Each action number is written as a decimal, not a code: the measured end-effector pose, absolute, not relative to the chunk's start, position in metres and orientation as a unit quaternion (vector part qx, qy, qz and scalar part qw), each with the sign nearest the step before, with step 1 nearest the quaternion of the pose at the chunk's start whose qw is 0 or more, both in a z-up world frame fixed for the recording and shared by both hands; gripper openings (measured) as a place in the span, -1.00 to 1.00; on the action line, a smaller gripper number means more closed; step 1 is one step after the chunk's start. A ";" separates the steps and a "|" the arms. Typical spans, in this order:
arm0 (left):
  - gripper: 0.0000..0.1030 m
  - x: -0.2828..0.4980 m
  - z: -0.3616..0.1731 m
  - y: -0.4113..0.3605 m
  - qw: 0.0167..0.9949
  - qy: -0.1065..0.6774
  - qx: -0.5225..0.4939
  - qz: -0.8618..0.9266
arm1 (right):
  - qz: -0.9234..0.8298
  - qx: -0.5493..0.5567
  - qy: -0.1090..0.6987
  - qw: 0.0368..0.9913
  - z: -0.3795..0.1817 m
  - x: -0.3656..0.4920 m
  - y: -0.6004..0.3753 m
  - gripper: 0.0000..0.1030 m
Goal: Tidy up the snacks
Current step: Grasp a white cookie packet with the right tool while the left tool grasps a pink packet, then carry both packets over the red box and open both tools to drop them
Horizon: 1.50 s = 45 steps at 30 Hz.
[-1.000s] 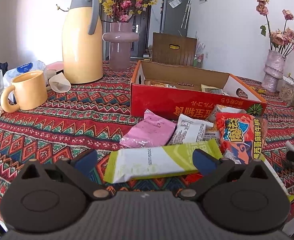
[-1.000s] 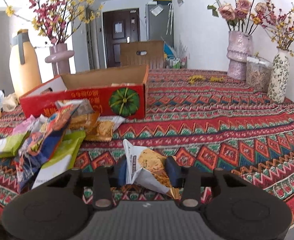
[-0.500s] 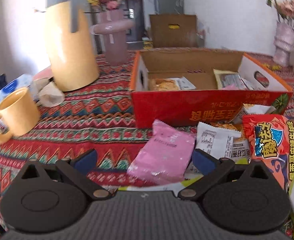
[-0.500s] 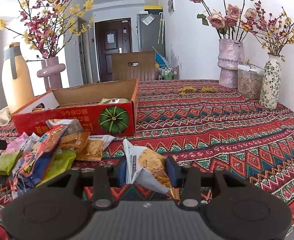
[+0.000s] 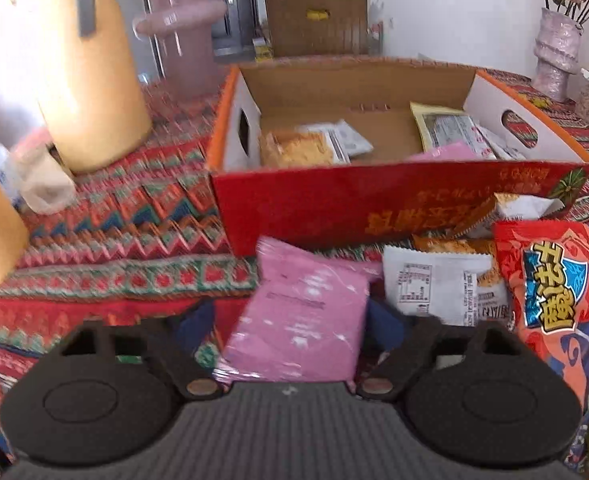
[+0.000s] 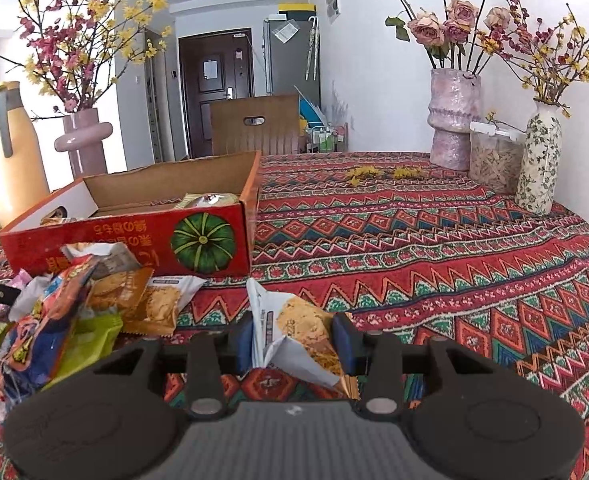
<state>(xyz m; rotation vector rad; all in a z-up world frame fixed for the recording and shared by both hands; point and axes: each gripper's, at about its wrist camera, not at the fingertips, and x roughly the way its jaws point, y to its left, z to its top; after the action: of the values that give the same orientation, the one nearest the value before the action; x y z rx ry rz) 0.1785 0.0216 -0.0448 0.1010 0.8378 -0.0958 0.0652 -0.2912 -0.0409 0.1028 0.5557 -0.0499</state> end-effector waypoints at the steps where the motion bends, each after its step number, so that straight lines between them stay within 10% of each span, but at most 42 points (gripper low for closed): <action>1: 0.35 0.180 -0.046 0.023 0.911 0.407 0.041 -0.050 | -0.024 0.050 0.274 0.960 -0.041 0.067 -0.291 -0.22; 45: 0.21 0.182 0.048 0.026 0.973 0.229 -0.028 -0.028 | 0.040 0.015 0.170 0.984 0.026 0.160 -0.241 -0.22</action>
<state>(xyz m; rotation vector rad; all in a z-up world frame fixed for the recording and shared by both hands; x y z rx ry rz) 0.1825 0.0263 0.0483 -0.0559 0.4613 -0.0558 0.1599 -0.2408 0.0263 0.0294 0.3423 0.0805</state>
